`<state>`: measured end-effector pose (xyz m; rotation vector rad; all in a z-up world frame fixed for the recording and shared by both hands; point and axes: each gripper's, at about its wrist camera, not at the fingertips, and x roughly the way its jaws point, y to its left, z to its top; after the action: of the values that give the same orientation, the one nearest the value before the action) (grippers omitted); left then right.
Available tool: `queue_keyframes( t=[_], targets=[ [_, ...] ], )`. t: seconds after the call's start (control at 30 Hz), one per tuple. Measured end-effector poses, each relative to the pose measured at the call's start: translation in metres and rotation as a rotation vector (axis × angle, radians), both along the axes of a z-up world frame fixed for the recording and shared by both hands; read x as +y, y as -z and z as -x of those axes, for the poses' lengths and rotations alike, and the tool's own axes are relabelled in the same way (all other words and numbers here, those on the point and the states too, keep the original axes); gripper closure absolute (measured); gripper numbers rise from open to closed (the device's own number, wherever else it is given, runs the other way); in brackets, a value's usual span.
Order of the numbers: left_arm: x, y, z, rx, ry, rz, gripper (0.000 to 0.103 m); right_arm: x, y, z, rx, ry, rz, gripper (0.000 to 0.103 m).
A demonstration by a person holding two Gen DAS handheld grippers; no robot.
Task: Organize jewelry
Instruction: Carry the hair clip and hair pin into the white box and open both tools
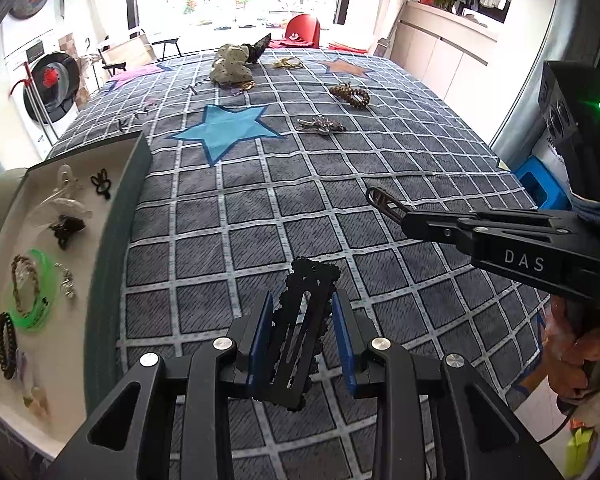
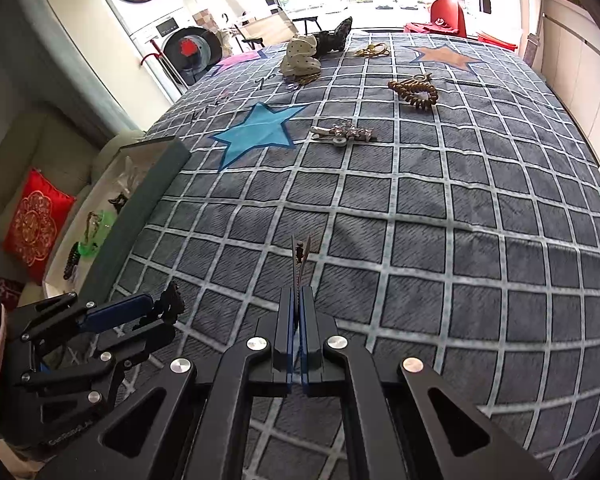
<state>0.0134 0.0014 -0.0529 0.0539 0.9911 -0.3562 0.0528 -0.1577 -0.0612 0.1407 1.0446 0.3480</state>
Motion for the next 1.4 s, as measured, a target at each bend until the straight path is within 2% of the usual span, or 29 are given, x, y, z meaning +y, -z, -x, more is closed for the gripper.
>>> queue_keyframes(
  t=[0.43, 0.87, 1.1, 1.4],
  targets=[
    [0.048, -0.029, 0.024, -0.075, -0.069, 0.053, 0.07, 0.041, -0.024, 0.015, -0.016, -0.049, -0.016, 0.1],
    [0.138, -0.042, 0.028, -0.122, -0.243, 0.05, 0.07, 0.117, -0.047, 0.0, -0.027, -0.174, -0.049, 0.1],
    [0.186, -0.044, 0.011, -0.135, -0.343, 0.033, 0.07, 0.163, -0.05, -0.02, -0.032, -0.237, -0.037, 0.1],
    [0.232, -0.034, -0.045, -0.121, -0.43, -0.005, 0.07, 0.206, -0.045, -0.067, -0.018, -0.244, -0.006, 0.1]
  ],
)
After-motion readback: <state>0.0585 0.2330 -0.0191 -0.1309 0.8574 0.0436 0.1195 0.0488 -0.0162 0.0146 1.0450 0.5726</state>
